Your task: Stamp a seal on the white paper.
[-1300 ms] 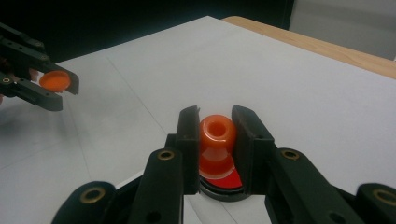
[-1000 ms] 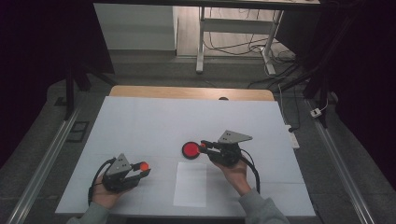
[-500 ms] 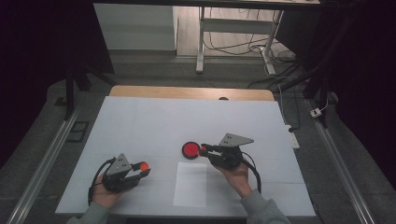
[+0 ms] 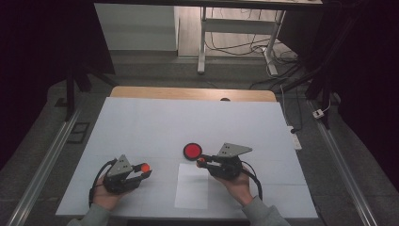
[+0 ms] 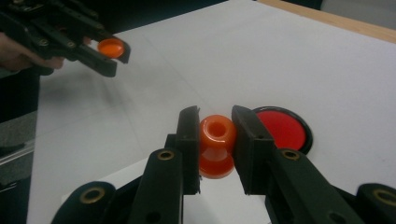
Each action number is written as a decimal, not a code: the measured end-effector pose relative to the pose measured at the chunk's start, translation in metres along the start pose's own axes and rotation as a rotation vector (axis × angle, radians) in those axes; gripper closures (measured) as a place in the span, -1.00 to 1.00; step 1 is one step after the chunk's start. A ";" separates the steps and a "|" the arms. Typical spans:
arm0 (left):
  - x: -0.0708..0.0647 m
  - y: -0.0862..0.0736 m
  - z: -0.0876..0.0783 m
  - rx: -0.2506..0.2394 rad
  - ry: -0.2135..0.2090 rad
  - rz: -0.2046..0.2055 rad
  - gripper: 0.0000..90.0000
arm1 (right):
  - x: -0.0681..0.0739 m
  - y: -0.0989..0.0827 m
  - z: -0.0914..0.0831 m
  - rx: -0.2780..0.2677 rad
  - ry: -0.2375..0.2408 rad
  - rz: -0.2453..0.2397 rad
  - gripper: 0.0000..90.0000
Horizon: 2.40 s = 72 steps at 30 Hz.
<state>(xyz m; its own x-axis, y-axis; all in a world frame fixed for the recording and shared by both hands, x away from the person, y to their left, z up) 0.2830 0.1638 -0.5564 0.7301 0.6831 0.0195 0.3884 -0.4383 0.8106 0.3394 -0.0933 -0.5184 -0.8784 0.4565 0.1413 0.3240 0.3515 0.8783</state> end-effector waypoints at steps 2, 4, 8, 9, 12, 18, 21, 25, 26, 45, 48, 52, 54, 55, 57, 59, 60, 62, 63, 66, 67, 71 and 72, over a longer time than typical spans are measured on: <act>0.000 0.000 0.000 0.002 -0.001 0.000 0.44 | 0.004 -0.001 0.000 0.005 0.008 -0.005 0.61; 0.000 0.000 0.000 0.003 -0.001 0.000 0.44 | 0.007 -0.002 0.001 0.008 0.015 -0.009 0.61; 0.000 0.000 0.000 0.002 -0.002 -0.001 0.44 | 0.013 -0.004 0.003 0.015 0.029 -0.015 0.61; 0.000 0.000 0.000 0.002 -0.002 -0.001 0.44 | 0.014 -0.005 0.003 0.018 0.034 -0.015 0.61; 0.000 0.000 0.000 0.002 -0.002 0.000 0.44 | 0.017 -0.007 0.004 0.032 0.042 -0.025 0.61; 0.000 0.000 0.000 0.003 -0.003 -0.001 0.44 | 0.023 -0.015 0.007 0.064 0.055 -0.047 0.61; 0.000 0.000 0.000 0.004 -0.003 -0.001 0.44 | 0.025 -0.018 0.009 0.075 0.062 -0.052 0.61; 0.000 0.000 0.000 0.004 -0.003 0.000 0.44 | 0.026 -0.021 0.012 0.087 0.065 -0.058 0.61; 0.000 0.000 0.000 0.004 -0.003 0.000 0.44 | 0.026 -0.022 0.012 0.094 0.060 -0.060 0.61; 0.001 -0.001 0.001 0.005 -0.004 -0.001 0.44 | 0.028 -0.037 0.024 0.154 0.060 -0.081 0.61; 0.000 -0.001 0.001 0.006 -0.004 0.000 0.44 | 0.028 -0.039 0.025 0.160 0.058 -0.082 0.61; 0.001 -0.001 0.001 0.006 -0.004 -0.001 0.44 | 0.028 -0.041 0.027 0.167 0.059 -0.086 0.61; 0.001 -0.001 0.001 0.006 -0.004 -0.001 0.44 | 0.028 -0.042 0.028 0.175 0.055 -0.091 0.61; 0.000 -0.001 0.001 0.006 -0.004 -0.001 0.44 | 0.028 -0.043 0.028 0.176 0.055 -0.092 0.61; 0.000 -0.001 0.001 0.007 -0.004 -0.001 0.44 | 0.029 -0.043 0.029 0.177 0.057 -0.091 0.61; 0.001 -0.001 0.001 0.006 -0.004 -0.001 0.44 | 0.028 -0.044 0.029 0.181 0.051 -0.096 0.61; 0.000 -0.001 0.001 0.007 -0.004 0.000 0.44 | 0.028 -0.044 0.029 0.178 0.051 -0.098 0.61; 0.000 -0.001 0.001 0.007 -0.004 0.000 0.44 | 0.028 -0.044 0.029 0.178 0.049 -0.100 0.61; 0.000 -0.001 0.001 0.007 -0.004 0.000 0.44 | 0.027 -0.044 0.029 0.180 0.046 -0.100 0.61; 0.001 -0.001 0.001 0.007 -0.004 -0.001 0.44 | 0.027 -0.044 0.029 0.178 0.048 -0.098 0.61; 0.001 -0.001 0.001 0.008 -0.005 -0.001 0.44 | 0.027 -0.045 0.030 0.178 0.048 -0.100 0.61; 0.001 -0.001 0.001 0.008 -0.005 -0.001 0.44 | 0.027 -0.046 0.031 0.180 0.048 -0.102 0.61; 0.001 -0.001 0.001 0.007 -0.004 -0.001 0.44 | 0.027 -0.046 0.031 0.180 0.049 -0.104 0.61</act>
<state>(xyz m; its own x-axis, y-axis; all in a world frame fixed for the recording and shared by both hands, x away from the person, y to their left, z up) 0.2836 0.1640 -0.5578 0.7320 0.6811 0.0158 0.3935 -0.4417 0.8063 0.3117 -0.0715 -0.5693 -0.9249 0.3717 0.0801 0.2845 0.5367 0.7943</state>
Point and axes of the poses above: each handheld gripper's, and its own axes: z roughly forward along the jaws, y roughly out of its top, x roughly to its left, the point moved 7 cm from there along z, roughly forward along the jaws, and after that the axes turned 4 degrees about z, right-handed, at the moved point
